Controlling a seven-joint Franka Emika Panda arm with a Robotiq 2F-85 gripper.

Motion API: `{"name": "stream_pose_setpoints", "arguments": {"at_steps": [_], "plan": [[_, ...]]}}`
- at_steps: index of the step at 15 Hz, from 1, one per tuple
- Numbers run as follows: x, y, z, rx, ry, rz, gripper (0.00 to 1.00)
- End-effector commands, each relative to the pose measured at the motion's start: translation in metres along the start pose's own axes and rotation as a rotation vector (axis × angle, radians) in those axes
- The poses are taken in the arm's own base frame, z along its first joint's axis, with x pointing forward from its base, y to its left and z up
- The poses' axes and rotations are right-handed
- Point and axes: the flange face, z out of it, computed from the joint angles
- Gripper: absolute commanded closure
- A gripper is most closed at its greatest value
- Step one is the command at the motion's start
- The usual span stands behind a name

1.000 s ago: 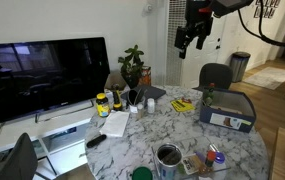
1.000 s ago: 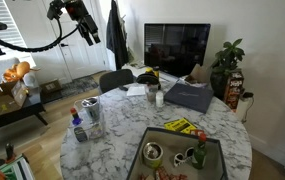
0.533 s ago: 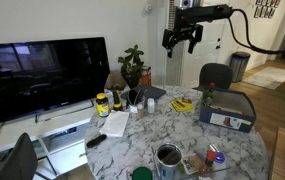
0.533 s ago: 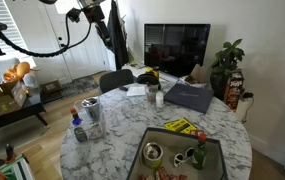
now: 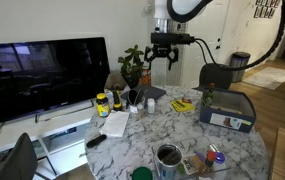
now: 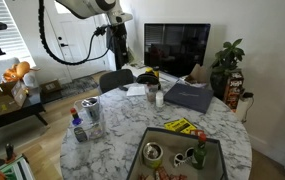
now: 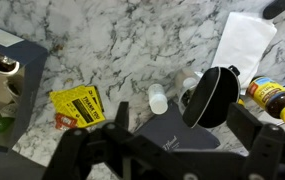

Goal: Pick up the sunglasses pouch from the frost flex cup top and move to the right side of the table close to the shoe box

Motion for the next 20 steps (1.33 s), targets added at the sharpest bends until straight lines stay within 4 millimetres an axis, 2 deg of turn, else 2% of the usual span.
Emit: {"name": "stream_pose_setpoints", "arguments": {"at_steps": [1, 6, 8, 14, 15, 20], "plan": [[0.002, -0.003, 0.005, -0.001, -0.008, 0.002, 0.00], [0.003, -0.003, 0.000, 0.001, 0.000, 0.003, 0.00], [0.017, -0.014, 0.025, 0.036, -0.028, 0.082, 0.00], [0.085, -0.022, 0.108, 0.103, -0.016, 0.253, 0.00], [0.090, -0.025, 0.121, 0.098, -0.025, 0.259, 0.00], [0.079, -0.064, 0.160, 0.092, -0.084, 0.170, 0.00]]}}
